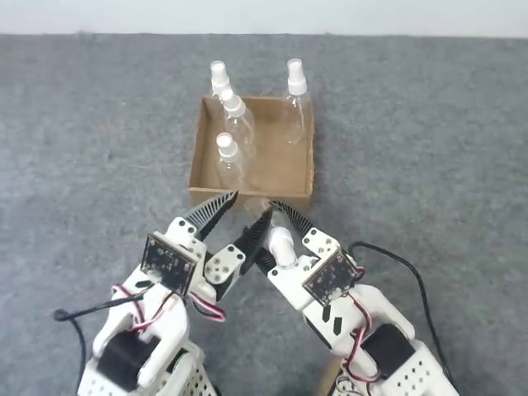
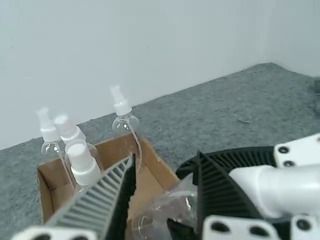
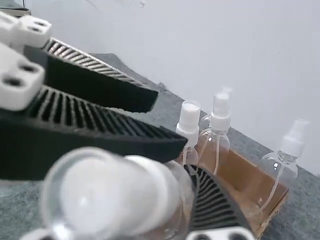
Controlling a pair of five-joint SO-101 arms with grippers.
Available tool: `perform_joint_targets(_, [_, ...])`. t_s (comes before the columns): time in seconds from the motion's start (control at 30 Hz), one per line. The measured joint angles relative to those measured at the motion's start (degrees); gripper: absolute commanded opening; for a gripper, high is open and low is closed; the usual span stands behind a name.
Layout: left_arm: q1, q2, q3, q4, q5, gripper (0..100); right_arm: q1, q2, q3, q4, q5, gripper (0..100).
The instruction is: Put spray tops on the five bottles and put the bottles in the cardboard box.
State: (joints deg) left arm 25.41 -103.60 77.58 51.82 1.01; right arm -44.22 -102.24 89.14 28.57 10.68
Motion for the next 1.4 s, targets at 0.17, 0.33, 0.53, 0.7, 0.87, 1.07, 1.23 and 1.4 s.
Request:
perform_joint_targets(0.17, [-3.2,0.1,-3.5,3.2,-0.3,18,-0.2,0.0,0.0,0.0,1.8,0.6])
perform_joint_targets(0.33, [-9.6,0.1,-5.5,2.3,-0.4,18,2.2,0.0,0.0,-0.1,2.1,0.6])
perform_joint_targets(0.53, [-19.1,0.1,-7.5,1.1,-0.4,18,2.6,0.0,0.0,-0.1,2.1,0.6])
perform_joint_targets(0.7, [-28.9,0.1,-7.5,1.1,-0.4,18,2.5,0.0,0.0,-0.1,2.1,0.6])
perform_joint_targets(0.87, [-32.7,0.1,-2.3,1.1,-0.4,18,2.5,0.0,0.0,-0.8,2.1,0.6])
perform_joint_targets(1.07, [-36.3,0.1,4.4,1.1,-0.4,18,5.3,0.0,0.0,-3.0,2.1,0.6])
perform_joint_targets(1.23, [-39.2,0.1,9.8,-1.5,-0.4,18,5.6,0.0,0.0,-3.3,2.1,0.6])
perform_joint_targets(1.4, [-39.3,0.1,15.3,-1.9,-0.4,18,6.5,0.0,0.0,-3.3,2.1,0.6])
